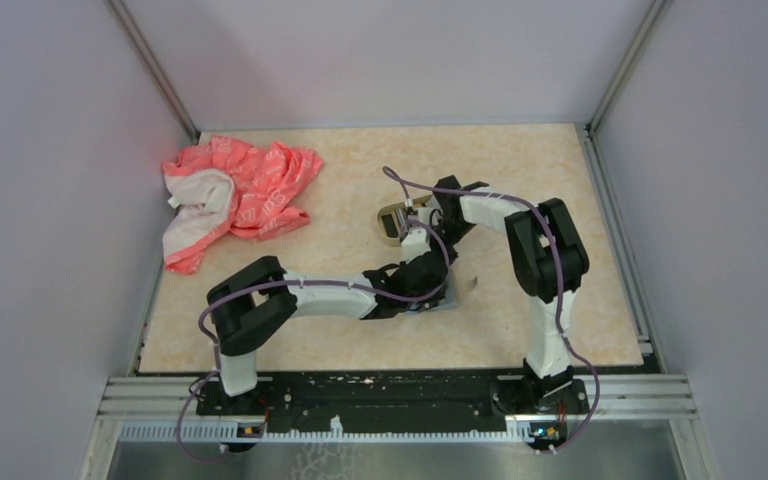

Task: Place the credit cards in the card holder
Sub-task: Insert the credit card into the card slot, then turn over the card slot in the card holder.

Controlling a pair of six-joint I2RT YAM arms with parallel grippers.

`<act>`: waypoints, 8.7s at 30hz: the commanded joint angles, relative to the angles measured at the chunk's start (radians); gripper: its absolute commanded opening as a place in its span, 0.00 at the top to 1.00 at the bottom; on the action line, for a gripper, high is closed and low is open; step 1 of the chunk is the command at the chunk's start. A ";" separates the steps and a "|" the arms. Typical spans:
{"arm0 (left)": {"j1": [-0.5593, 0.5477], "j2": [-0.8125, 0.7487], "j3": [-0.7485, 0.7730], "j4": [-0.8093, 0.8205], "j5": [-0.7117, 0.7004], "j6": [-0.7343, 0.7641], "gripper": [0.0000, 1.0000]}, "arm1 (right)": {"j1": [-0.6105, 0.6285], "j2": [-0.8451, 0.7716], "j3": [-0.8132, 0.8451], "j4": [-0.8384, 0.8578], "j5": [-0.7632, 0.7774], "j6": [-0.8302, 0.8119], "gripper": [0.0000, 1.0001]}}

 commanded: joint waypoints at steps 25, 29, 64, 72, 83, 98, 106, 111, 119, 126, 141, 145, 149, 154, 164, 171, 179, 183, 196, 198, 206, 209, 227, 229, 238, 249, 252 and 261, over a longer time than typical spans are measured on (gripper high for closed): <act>-0.020 0.059 0.046 -0.299 -0.224 -0.075 0.71 | -0.025 -0.099 -0.018 -0.015 0.056 -0.053 0.69; -0.020 0.057 0.046 -0.302 -0.229 -0.058 0.70 | -0.039 -0.134 -0.022 -0.022 0.027 -0.070 0.69; 0.004 -0.728 -0.830 0.638 0.103 0.511 0.02 | -0.075 -0.782 -0.387 0.193 -0.453 -0.816 0.60; 0.006 -0.612 -0.827 0.709 0.140 0.441 0.02 | -0.073 -0.831 -0.526 0.197 -0.317 -1.011 0.59; 0.015 -0.522 -0.836 0.834 0.139 0.366 0.03 | -0.071 -0.813 -0.571 0.185 -0.257 -1.118 0.59; 0.131 -0.423 -0.805 0.856 0.264 0.240 0.17 | -0.024 -0.742 -0.605 0.261 -0.107 -1.070 0.77; 0.222 -0.302 -0.764 0.927 0.417 0.198 0.41 | 0.000 -0.681 -0.608 0.294 -0.018 -1.030 0.82; 0.253 -0.217 -0.726 0.992 0.549 0.183 0.46 | 0.012 -0.653 -0.606 0.296 0.014 -1.026 0.83; 0.258 -0.142 -0.678 0.960 0.541 0.159 0.46 | 0.016 -0.635 -0.604 0.291 0.023 -1.021 0.83; 0.257 -0.187 -0.635 0.797 0.501 0.199 0.42 | 0.017 -0.625 -0.602 0.285 0.024 -1.021 0.83; 0.258 -0.179 -0.591 0.709 0.506 0.213 0.39 | 0.019 -0.618 -0.600 0.280 0.025 -1.020 0.83; 0.258 -0.161 -0.589 0.751 0.550 0.199 0.39 | 0.020 -0.616 -0.600 0.279 0.025 -1.021 0.83; 0.258 -0.151 -0.593 0.794 0.585 0.179 0.41 | 0.020 -0.616 -0.598 0.278 0.025 -1.022 0.83; 0.256 -0.173 -0.604 0.824 0.608 0.162 0.45 | 0.021 -0.616 -0.598 0.277 0.023 -1.023 0.83; 0.255 -0.213 -0.608 0.847 0.633 0.159 0.45 | 0.013 -0.627 -0.530 0.244 -0.055 -0.933 0.78; 0.255 -0.158 -0.579 0.911 0.685 0.146 0.44 | -0.072 -0.653 -0.500 0.251 -0.193 -0.795 0.68; 0.255 -0.082 -0.554 1.010 0.740 0.112 0.43 | -0.113 -0.548 -0.440 0.331 -0.221 -0.388 0.60; 0.255 -0.060 -0.554 1.034 0.745 0.102 0.43 | -0.134 -0.474 -0.396 0.313 -0.293 -0.274 0.53; 0.255 -0.055 -0.558 1.041 0.733 0.102 0.43 | -0.141 -0.421 -0.424 0.387 -0.291 -0.148 0.51; 0.255 -0.061 -0.565 1.033 0.722 0.105 0.43 | -0.142 -0.414 -0.419 0.384 -0.251 -0.139 0.52; 0.255 -0.134 -0.602 0.949 0.655 0.149 0.42 | -0.156 -0.406 -0.413 0.378 -0.240 -0.135 0.51; 0.255 -0.152 -0.611 0.924 0.627 0.159 0.42 | -0.160 -0.407 -0.410 0.374 -0.219 -0.139 0.51; 0.255 -0.450 -0.649 0.674 0.527 0.298 0.44 | -0.164 -0.397 -0.374 0.321 0.047 -0.225 0.88; 0.255 -0.437 -0.633 0.675 0.553 0.298 0.45 | -0.165 -0.404 -0.374 0.323 0.085 -0.235 0.88; 0.216 -0.207 -0.519 0.741 0.641 0.262 0.56 | -0.165 -0.460 -0.361 0.308 0.183 -0.278 0.69; 0.215 -0.108 -0.558 0.707 0.507 0.261 0.60 | -0.201 -0.607 -0.259 0.283 0.009 -0.389 0.48; 0.215 -0.141 -0.588 0.781 0.528 0.304 0.59 | -0.202 -0.557 -0.187 0.291 -0.119 -0.367 0.34; 0.216 -0.473 -0.767 0.774 0.371 0.490 0.41 | -0.195 -0.146 0.269 0.169 -0.073 -0.234 0.37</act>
